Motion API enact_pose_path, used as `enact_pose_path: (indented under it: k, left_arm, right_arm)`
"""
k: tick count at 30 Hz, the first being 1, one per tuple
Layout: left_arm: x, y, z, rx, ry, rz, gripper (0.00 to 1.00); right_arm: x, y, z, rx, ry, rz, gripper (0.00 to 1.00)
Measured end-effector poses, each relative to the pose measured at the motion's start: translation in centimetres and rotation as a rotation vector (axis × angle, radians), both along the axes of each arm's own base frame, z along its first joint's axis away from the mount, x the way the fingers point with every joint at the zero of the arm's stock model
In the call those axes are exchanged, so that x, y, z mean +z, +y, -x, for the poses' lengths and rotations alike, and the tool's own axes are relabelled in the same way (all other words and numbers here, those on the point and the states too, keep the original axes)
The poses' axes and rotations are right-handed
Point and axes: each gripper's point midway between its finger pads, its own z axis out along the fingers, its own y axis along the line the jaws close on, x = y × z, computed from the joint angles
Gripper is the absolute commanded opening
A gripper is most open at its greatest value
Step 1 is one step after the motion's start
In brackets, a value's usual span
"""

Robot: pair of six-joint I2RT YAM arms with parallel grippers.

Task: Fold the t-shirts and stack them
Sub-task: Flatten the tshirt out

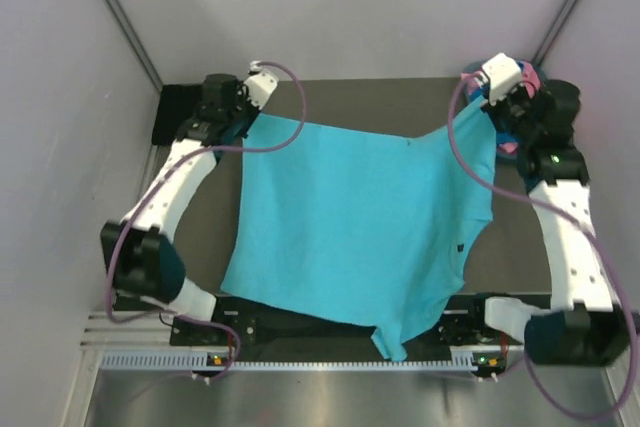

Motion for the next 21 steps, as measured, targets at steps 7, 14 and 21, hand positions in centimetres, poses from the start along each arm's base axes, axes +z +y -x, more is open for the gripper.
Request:
enact_pose_path:
  k: [7,14,21]
  left_arm:
    - [-14.8,-2.2,-8.8,-0.009,0.266,-0.054,0.00]
    - [-20.3,-3.3,-18.8,0.038,0.219,-0.082,0.00]
    - [-21.7,-2.4,-23.9,0.101,0.087,-0.113,0.00]
  right_arm:
    - [-12.9,0.1,-10.4,0.012,0.267,-0.009,0.00]
    - [-21.1,-0.2,-17.8,-0.016,0.396,0.021,0.00]
    - [-21.7,-0.9,-24.5,-0.087,0.349,0.038,0.00]
